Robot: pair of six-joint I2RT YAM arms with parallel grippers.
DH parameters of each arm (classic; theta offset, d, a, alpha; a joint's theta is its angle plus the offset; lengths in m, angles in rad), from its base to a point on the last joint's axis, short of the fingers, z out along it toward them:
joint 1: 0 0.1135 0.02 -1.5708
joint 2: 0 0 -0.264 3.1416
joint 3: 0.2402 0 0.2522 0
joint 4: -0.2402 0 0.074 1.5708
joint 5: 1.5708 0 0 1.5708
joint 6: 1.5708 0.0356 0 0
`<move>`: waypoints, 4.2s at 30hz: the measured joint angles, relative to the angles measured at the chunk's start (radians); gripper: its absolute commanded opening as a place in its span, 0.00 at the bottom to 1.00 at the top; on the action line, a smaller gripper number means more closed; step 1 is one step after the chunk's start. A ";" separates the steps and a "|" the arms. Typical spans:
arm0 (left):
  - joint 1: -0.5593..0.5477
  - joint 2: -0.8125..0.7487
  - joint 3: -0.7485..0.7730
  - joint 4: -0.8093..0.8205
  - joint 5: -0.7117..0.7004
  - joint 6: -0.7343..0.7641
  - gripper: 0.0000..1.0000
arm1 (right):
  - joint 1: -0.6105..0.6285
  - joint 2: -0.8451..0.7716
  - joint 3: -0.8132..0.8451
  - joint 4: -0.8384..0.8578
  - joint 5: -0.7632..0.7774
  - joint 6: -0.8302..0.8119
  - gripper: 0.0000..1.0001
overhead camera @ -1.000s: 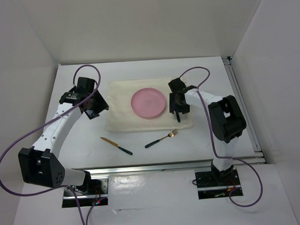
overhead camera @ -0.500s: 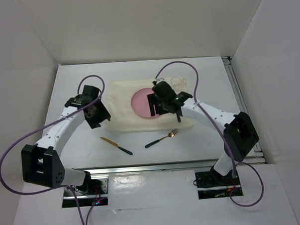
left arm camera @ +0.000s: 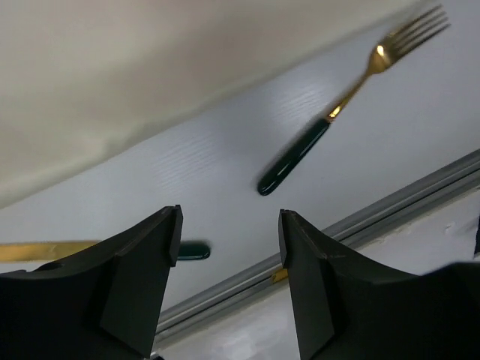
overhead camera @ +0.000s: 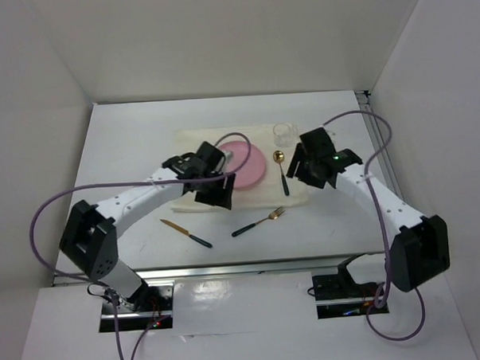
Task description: Set the dinner table for one person
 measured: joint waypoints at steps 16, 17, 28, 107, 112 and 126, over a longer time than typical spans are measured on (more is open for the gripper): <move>-0.362 0.517 0.312 -0.014 -0.043 0.256 0.64 | -0.369 -0.142 -0.028 -0.105 -0.042 0.003 0.73; -0.362 0.526 0.317 -0.019 -0.051 0.261 0.64 | -0.375 -0.143 -0.031 -0.103 -0.046 -0.002 0.73; -0.365 0.528 0.314 -0.035 -0.100 0.274 0.09 | -0.389 -0.150 -0.046 -0.093 -0.096 -0.022 0.73; 0.611 0.040 0.608 -0.310 -0.080 -0.043 0.74 | 0.752 0.370 0.256 0.348 0.040 -0.509 0.00; 0.623 0.015 0.612 -0.305 -0.071 -0.058 0.74 | 0.599 0.157 0.249 0.291 0.103 -0.397 0.00; 0.559 0.012 0.538 -0.269 -0.049 -0.058 0.70 | 0.090 0.269 0.104 0.198 0.060 -0.204 0.00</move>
